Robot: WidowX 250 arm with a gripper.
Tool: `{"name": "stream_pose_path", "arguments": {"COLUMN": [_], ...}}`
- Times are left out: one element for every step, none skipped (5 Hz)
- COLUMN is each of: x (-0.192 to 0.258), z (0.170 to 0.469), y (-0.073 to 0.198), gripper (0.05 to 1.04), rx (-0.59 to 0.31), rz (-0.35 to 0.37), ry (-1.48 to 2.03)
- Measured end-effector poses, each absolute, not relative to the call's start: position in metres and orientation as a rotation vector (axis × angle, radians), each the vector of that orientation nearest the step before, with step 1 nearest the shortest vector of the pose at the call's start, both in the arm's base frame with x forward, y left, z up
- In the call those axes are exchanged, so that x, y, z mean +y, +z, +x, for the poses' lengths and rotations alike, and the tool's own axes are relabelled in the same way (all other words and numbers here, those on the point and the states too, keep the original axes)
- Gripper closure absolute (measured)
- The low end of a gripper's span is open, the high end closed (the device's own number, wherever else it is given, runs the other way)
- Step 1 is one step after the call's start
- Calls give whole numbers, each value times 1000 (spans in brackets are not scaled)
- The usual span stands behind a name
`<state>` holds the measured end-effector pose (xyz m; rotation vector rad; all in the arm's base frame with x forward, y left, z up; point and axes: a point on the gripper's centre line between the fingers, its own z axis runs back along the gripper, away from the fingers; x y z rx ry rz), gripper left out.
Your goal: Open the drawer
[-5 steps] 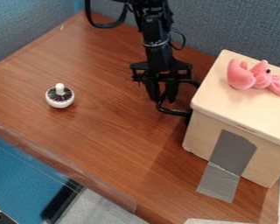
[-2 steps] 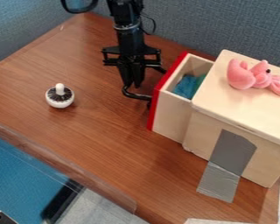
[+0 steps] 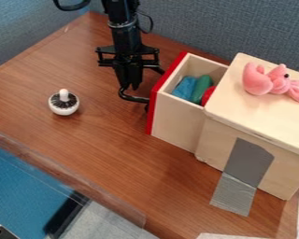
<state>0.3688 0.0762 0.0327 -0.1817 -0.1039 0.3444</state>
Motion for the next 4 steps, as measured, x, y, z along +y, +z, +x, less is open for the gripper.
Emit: {"name": "stream_pose_path", "arguments": {"x": [84, 102, 100, 91], "z": [367, 370, 375, 375], "y": [32, 45, 70, 104], "gripper": [878, 633, 320, 90], "rx": [-103, -136, -194, -243], "rz": [-175, -172, -149, -105], "ry": [360, 421, 388, 328]}}
